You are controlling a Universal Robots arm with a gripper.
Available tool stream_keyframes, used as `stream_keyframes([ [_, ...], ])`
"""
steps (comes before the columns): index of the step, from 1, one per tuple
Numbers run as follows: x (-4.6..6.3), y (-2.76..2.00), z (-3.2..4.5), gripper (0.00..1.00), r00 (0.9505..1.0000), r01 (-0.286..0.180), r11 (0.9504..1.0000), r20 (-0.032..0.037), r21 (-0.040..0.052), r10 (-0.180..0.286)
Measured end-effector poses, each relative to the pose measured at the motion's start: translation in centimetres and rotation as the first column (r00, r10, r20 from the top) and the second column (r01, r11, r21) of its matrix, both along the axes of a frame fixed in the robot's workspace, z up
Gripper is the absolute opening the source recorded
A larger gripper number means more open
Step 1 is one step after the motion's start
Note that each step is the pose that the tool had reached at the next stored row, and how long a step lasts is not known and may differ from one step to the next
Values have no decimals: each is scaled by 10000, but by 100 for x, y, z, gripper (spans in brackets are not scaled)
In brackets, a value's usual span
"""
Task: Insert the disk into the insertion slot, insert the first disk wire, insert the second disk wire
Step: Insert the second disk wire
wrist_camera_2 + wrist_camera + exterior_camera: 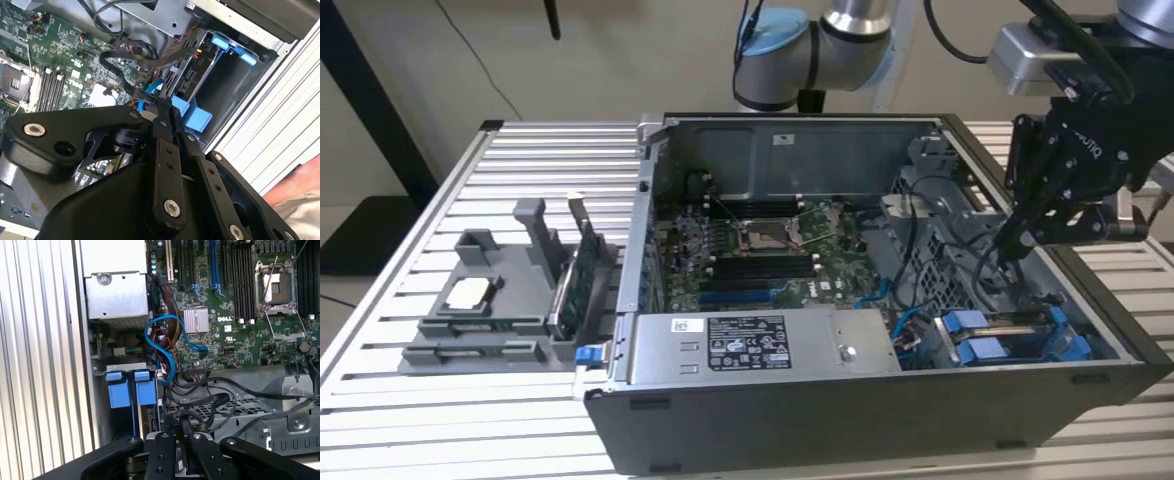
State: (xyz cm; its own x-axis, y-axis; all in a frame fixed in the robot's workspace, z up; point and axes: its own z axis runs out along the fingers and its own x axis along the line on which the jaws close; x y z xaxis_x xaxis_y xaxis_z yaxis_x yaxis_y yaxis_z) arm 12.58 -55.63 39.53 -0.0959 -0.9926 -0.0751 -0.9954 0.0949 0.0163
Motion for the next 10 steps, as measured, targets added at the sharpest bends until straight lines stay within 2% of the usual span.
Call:
stream_keyframes([
  [10,0,0,-37,16,10000,0,10000,0,0,0],
])
